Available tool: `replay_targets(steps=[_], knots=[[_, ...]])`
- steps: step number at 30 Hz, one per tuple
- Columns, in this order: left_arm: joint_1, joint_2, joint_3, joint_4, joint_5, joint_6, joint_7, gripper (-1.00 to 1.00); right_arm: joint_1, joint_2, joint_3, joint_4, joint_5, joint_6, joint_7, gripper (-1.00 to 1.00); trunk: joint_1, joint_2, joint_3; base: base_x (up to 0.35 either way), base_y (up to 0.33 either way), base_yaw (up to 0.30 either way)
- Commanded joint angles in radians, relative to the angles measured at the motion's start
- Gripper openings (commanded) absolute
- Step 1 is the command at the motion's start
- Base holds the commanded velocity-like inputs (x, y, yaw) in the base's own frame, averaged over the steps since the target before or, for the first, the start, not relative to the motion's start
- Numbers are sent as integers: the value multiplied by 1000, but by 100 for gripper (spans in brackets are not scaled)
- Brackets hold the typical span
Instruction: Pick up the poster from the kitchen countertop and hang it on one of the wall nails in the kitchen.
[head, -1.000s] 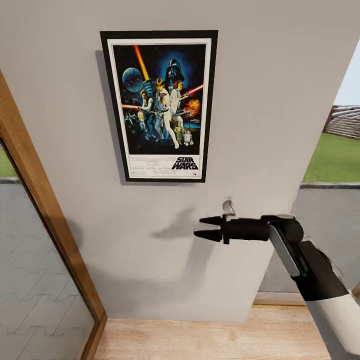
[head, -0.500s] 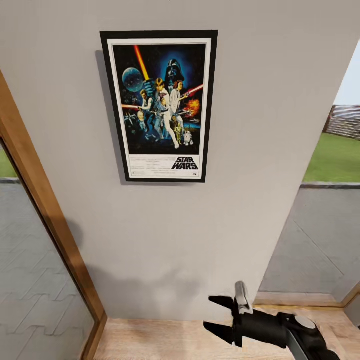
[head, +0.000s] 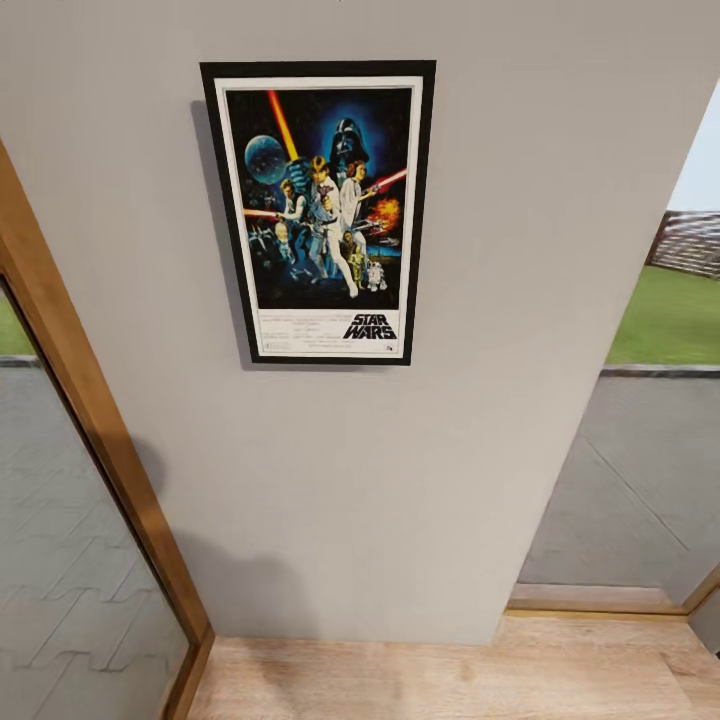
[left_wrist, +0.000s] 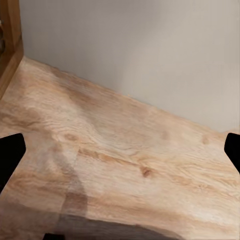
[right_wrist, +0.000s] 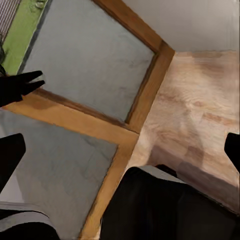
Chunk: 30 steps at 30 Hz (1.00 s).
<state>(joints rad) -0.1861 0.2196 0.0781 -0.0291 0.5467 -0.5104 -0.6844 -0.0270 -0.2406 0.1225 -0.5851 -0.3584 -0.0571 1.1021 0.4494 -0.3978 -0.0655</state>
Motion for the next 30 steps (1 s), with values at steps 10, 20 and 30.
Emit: replay_targets(steps=[10, 20, 30], knots=[[-1, -47, 5, 1, -121, -3, 308, 100, -1, 6, 16, 260, -7, -22, -358, 100, 1, -2, -2, 0, 0, 0], [-1, -64, 5, 1, -190, -2, 665, 100, -1, 36, 15, 360, -9, -23, -801, 100, 1, -2, -2, 0, 0, 0], [-1, -65, 5, 1, -192, -3, 724, 100, -2, 41, 16, 400, -10, -23, -889, 100, 1, -2, -2, 0, 0, 0]])
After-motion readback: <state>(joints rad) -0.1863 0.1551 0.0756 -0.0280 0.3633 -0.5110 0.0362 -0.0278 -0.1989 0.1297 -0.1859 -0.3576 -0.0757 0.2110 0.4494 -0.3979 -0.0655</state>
